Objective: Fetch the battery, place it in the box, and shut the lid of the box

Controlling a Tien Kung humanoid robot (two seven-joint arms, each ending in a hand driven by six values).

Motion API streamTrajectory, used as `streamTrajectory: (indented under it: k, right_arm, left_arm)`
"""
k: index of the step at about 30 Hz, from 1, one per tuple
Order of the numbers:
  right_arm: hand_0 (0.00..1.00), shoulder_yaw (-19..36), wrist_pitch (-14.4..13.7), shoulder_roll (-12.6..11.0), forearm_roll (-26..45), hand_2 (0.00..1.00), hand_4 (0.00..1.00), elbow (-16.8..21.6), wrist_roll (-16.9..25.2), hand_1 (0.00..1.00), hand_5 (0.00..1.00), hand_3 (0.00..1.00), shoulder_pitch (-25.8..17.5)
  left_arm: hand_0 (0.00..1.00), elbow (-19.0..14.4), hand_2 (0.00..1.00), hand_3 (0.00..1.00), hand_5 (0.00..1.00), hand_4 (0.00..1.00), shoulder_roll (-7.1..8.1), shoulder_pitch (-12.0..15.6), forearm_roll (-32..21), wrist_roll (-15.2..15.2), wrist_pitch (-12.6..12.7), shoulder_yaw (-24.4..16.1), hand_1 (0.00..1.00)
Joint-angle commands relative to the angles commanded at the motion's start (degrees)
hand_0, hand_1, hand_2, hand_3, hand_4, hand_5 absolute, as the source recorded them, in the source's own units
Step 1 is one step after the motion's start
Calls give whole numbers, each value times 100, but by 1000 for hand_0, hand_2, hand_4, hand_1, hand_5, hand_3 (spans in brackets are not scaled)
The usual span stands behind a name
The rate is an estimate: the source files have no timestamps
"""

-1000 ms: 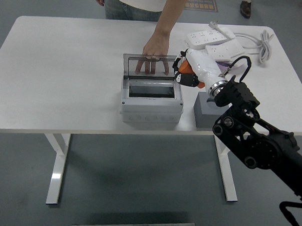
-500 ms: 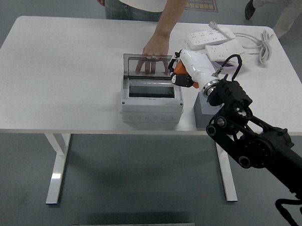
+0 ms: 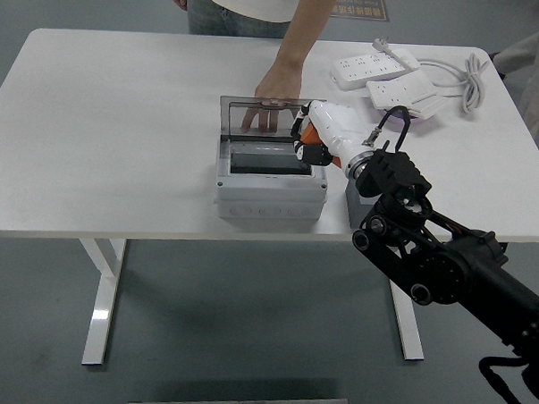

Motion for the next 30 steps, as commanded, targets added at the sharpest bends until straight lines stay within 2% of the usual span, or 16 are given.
streamTrajectory:
  k: [16, 23, 30]
  right_arm:
    - [208, -1209, 176, 11, 259, 247, 150, -319, 16, 234, 30, 314, 753]
    - [206, -1328, 122, 33, 362, 247, 154, -482, 116, 235, 26, 313, 891]
    - [207, -1313, 18, 181, 460, 247, 152, -818, 209, 235, 25, 311, 968]
  left_arm:
    - [800, -2, 844, 926, 604, 829, 42, -29, 97, 32, -22, -52, 885]
    - [800, 0, 844, 926, 606, 828, 62, -52, 159, 51, -40, -88, 885]
    - [800, 0, 844, 926, 606, 828, 82, -106, 237, 78, -72, -125, 885]
